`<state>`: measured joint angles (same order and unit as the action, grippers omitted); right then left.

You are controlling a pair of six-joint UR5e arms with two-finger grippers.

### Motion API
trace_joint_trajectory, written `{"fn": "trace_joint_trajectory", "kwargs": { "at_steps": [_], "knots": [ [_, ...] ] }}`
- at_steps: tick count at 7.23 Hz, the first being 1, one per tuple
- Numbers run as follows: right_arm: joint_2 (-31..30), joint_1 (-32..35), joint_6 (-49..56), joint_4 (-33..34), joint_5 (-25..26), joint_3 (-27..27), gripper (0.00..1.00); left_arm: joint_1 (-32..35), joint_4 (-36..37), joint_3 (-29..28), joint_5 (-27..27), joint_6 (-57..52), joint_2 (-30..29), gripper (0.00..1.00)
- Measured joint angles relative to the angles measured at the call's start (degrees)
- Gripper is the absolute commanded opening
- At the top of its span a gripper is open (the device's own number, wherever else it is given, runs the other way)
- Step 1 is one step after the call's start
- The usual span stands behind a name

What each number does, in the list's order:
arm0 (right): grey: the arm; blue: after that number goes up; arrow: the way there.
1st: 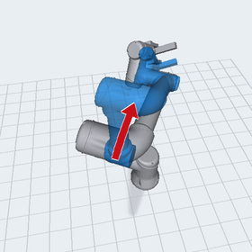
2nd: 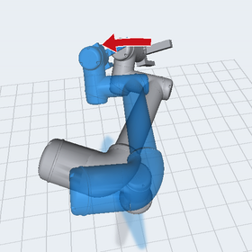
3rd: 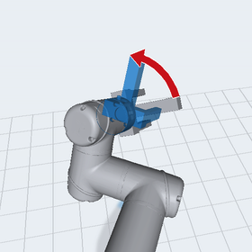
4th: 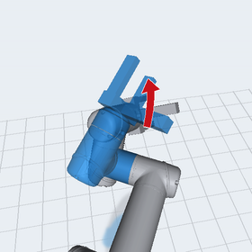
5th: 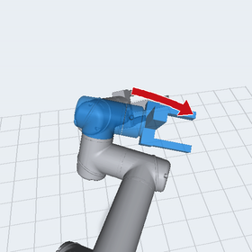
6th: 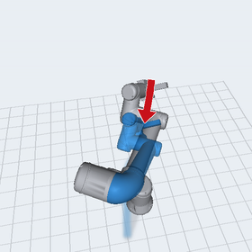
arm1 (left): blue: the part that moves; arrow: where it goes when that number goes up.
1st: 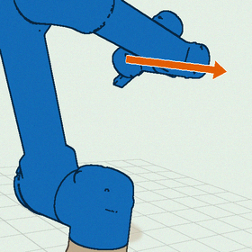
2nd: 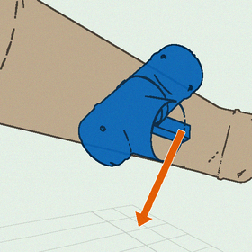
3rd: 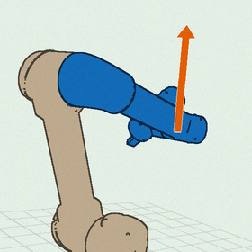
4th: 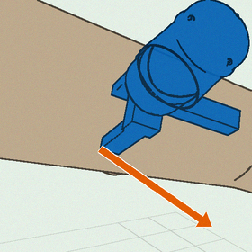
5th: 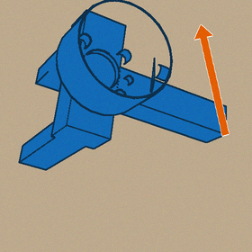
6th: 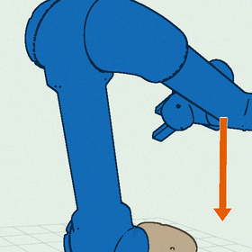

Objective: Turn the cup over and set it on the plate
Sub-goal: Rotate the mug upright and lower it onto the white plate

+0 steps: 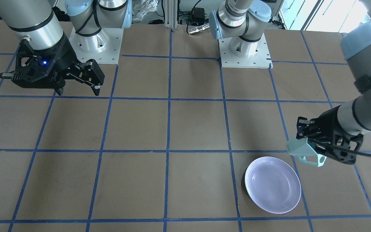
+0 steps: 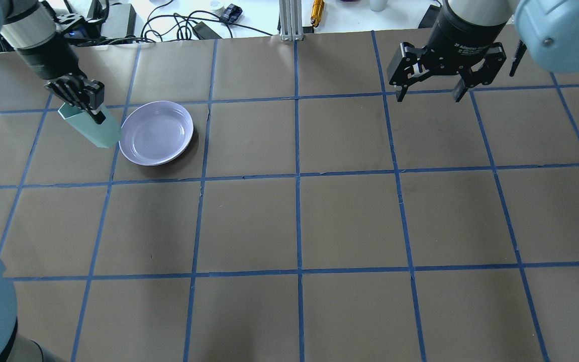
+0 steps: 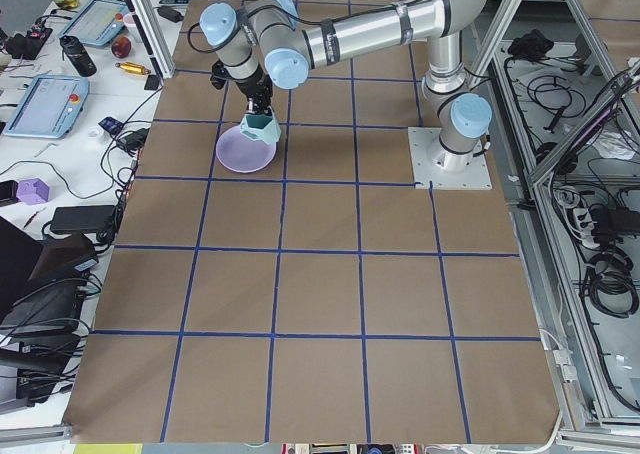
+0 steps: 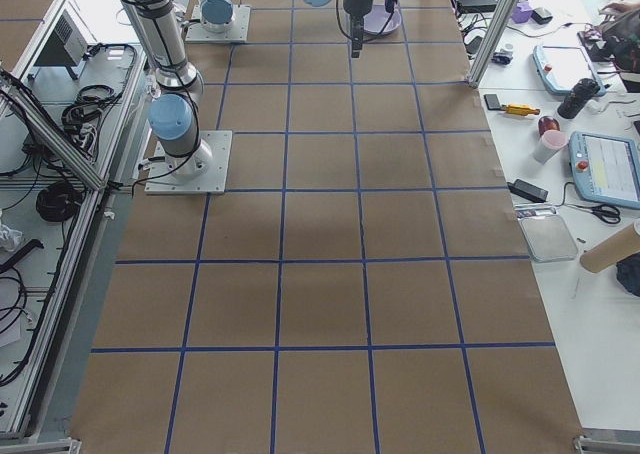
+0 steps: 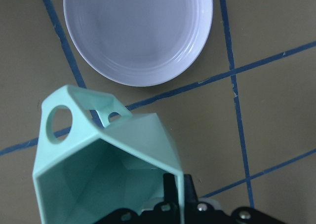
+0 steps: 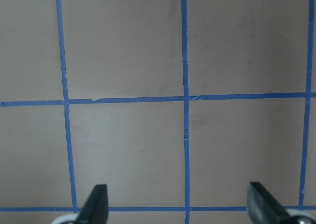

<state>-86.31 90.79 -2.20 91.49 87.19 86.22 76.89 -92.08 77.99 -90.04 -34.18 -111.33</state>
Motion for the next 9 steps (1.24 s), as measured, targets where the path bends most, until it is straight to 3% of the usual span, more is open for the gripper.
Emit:
{"fn": "trace_joint_trajectory", "kwargs": {
  "at_steps": [4,6,9],
  "knots": [
    [0.0,0.0,0.06,0.0,-0.01,0.0,1.0,5.1,21.04,9.25,-2.11,-2.37,-1.61,0.0],
    [0.0,0.0,0.08,0.0,0.0,0.0,1.0,5.31,26.03,11.78,-2.92,-3.02,-2.65,0.0],
    [0.0,0.0,0.08,0.0,0.0,0.0,1.0,5.37,27.81,12.84,-3.14,-3.08,-4.05,0.0]
  ]
}}
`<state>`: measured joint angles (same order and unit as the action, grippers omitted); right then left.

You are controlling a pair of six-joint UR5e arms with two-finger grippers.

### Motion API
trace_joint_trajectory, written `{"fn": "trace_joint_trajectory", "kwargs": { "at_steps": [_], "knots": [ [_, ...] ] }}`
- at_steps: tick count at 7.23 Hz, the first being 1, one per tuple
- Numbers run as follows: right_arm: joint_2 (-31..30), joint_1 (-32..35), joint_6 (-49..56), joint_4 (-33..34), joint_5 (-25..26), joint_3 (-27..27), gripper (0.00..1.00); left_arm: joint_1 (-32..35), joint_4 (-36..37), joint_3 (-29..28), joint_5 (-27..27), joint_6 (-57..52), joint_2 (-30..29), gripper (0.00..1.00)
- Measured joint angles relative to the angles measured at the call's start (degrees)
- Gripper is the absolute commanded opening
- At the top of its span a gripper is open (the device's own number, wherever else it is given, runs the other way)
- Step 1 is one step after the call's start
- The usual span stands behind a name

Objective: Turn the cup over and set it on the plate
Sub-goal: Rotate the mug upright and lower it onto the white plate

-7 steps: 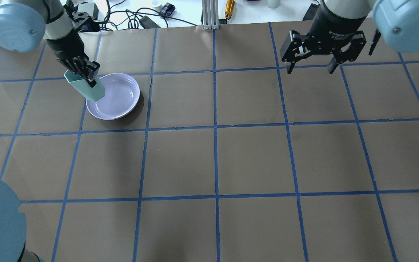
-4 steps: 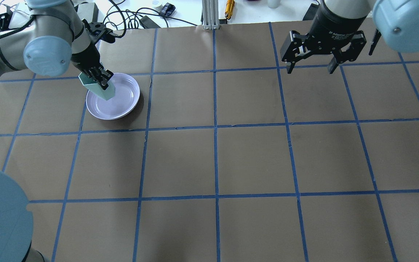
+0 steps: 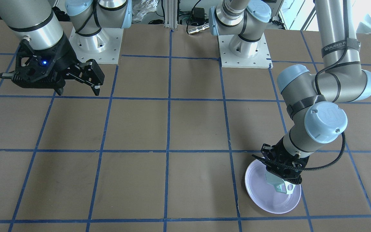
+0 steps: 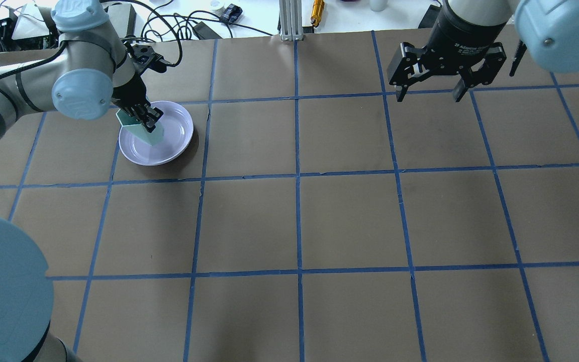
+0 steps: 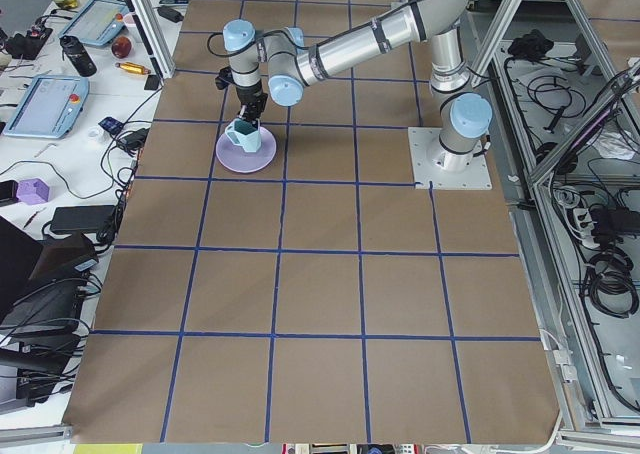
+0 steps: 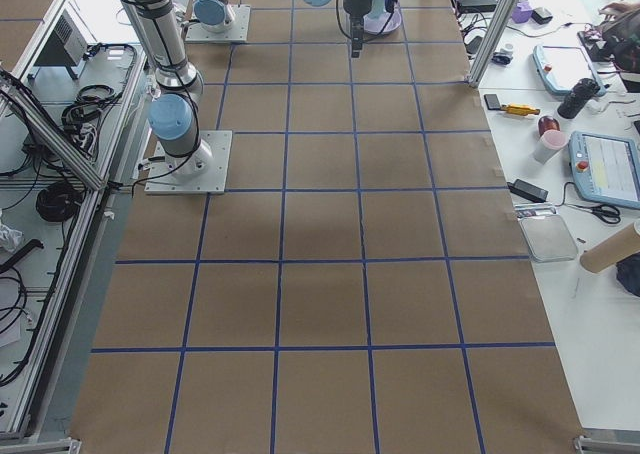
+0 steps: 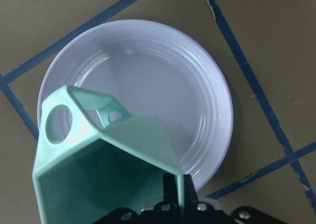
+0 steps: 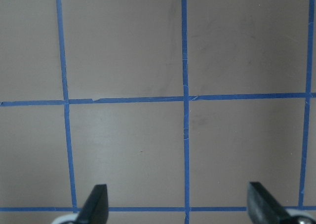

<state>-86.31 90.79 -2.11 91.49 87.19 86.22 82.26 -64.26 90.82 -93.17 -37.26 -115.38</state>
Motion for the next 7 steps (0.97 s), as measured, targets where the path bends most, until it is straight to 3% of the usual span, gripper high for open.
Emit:
{"fn": "trace_joint_trajectory", "kwargs": {
  "at_steps": [2,3,7],
  "knots": [
    [0.0,0.0,0.0,0.0,0.0,0.0,1.0,0.0,0.78,0.22,0.08,0.07,-0.88,0.0],
    [0.0,0.0,0.0,0.0,0.0,0.0,1.0,0.0,0.96,0.27,0.09,0.07,-1.34,0.99],
    [0.0,0.0,0.0,0.0,0.0,0.0,1.0,0.14,0.77,-0.24,0.23,0.36,-1.51,1.0]
  ]
}}
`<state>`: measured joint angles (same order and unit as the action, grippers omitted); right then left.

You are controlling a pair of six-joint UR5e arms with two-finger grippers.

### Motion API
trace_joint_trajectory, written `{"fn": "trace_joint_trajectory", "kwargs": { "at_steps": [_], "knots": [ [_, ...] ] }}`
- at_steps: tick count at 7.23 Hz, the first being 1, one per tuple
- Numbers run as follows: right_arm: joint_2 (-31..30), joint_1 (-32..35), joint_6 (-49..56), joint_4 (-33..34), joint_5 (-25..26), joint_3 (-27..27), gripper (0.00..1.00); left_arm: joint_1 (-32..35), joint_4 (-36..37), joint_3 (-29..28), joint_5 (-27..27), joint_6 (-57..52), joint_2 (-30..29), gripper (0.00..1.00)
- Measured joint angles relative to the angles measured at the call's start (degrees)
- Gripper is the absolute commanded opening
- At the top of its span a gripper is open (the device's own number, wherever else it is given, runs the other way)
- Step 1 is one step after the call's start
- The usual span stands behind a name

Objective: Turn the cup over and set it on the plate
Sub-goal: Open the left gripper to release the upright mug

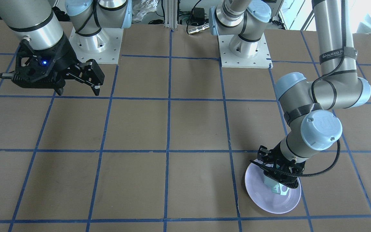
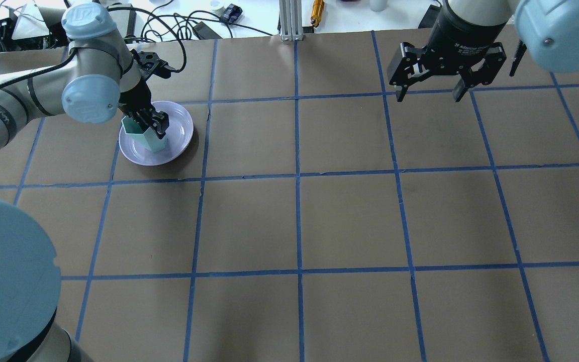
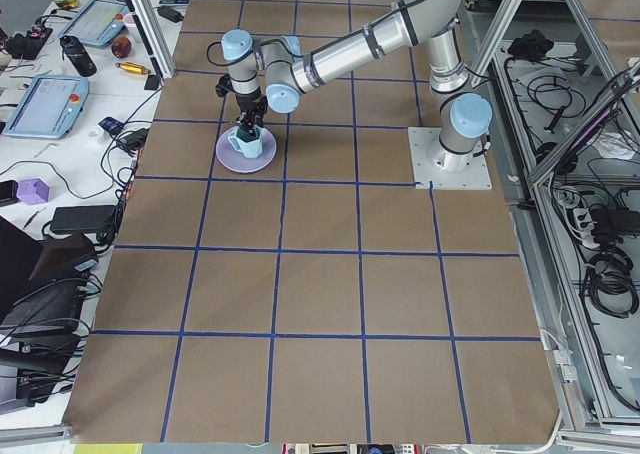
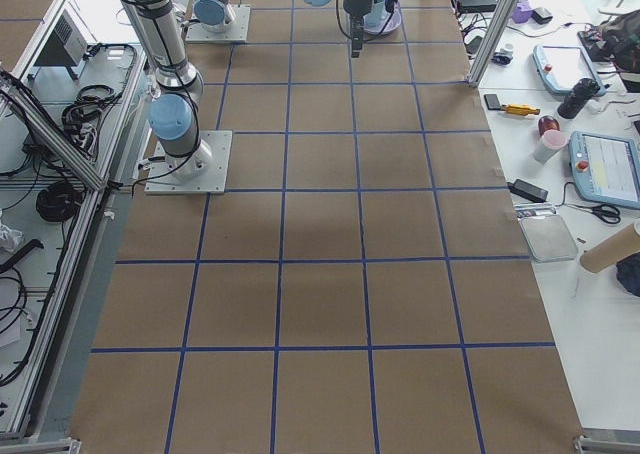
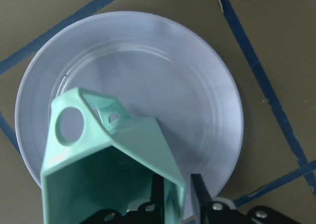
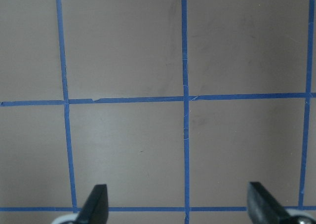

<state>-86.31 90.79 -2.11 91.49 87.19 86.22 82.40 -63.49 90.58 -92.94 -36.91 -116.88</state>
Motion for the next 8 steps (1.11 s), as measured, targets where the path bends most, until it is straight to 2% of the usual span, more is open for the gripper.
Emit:
{"fn": "trace_joint_trajectory", "kwargs": {
  "at_steps": [2,4,8],
  "knots": [
    [0.0,0.0,0.0,0.0,0.0,0.0,1.0,0.21,-3.13,-0.49,0.27,0.14,2.88,1.0],
    [0.0,0.0,0.0,0.0,0.0,0.0,1.0,0.59,-10.5,-1.62,1.96,1.54,8.11,1.0],
    [0.0,0.0,0.0,0.0,0.0,0.0,1.0,5.32,-29.27,-9.23,3.62,17.51,17.86,1.0]
  ]
}}
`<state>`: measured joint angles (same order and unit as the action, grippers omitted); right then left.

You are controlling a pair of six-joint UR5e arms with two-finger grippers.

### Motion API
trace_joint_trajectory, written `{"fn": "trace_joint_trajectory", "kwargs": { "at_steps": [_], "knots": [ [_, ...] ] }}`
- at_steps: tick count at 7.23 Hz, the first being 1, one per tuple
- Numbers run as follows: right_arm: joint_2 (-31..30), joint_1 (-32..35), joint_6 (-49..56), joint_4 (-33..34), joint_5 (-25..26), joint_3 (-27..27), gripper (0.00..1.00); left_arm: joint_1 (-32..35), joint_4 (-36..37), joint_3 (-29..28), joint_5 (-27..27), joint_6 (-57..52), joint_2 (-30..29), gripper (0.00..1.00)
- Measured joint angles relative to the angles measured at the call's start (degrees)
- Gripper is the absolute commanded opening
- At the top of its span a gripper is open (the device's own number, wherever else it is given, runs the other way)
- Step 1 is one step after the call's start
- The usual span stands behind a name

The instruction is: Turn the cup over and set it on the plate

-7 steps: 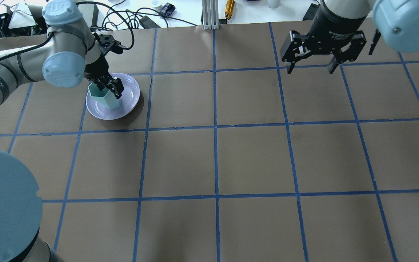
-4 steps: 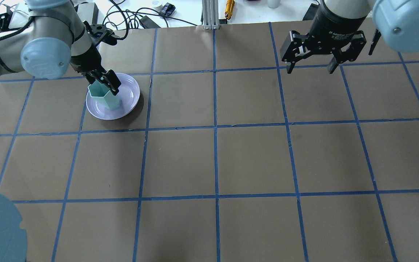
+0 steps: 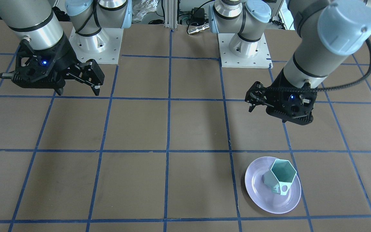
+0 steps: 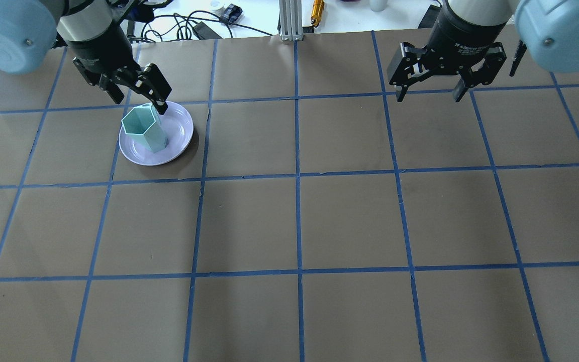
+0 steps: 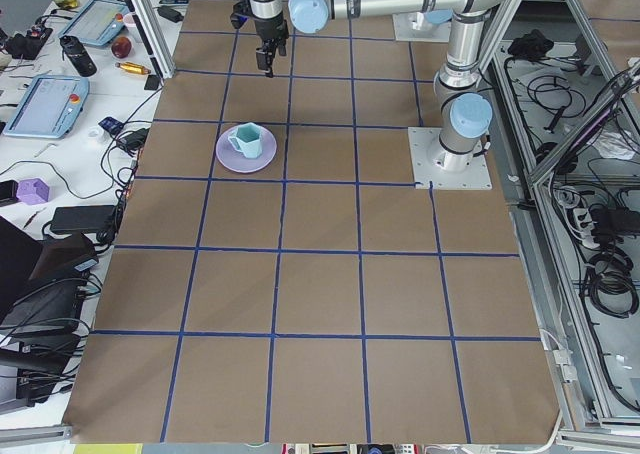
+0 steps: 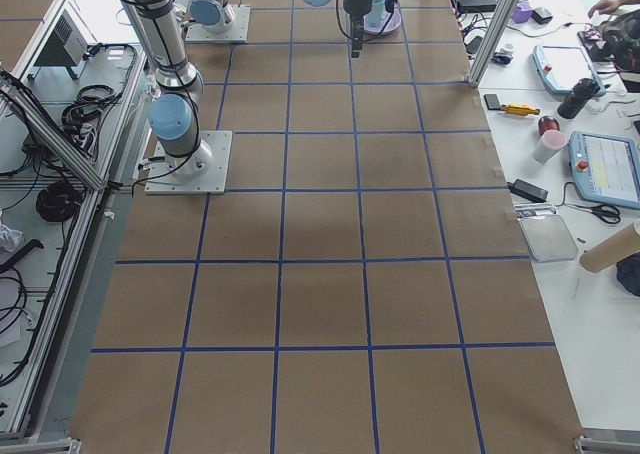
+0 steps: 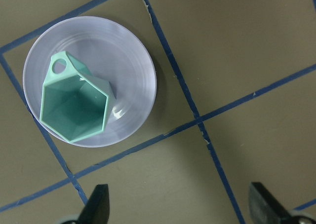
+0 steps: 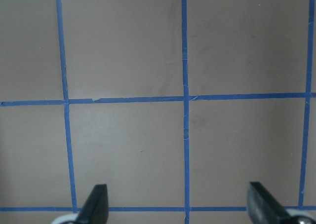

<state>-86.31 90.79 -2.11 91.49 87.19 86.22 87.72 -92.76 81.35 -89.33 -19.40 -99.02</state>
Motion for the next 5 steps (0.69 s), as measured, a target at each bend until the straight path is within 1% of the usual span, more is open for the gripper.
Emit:
{"fn": "trace_joint_trajectory", "kwargs": {
  "at_steps": [1,2,3,5],
  "knots": [
    [0.0,0.0,0.0,0.0,0.0,0.0,1.0,0.59,-4.02,-1.77,0.07,3.27,2.07,1.0],
    [0.0,0.0,0.0,0.0,0.0,0.0,1.0,1.19,-6.31,-2.45,0.2,7.39,3.4,1.0],
    [0.0,0.0,0.0,0.0,0.0,0.02,1.0,2.18,-7.34,-2.5,0.2,11.13,4.12,1.0],
    [0.0,0.0,-0.04,0.0,0.0,0.02,1.0,4.66,-7.92,-1.93,0.02,14.0,5.18,1.0]
  ]
}}
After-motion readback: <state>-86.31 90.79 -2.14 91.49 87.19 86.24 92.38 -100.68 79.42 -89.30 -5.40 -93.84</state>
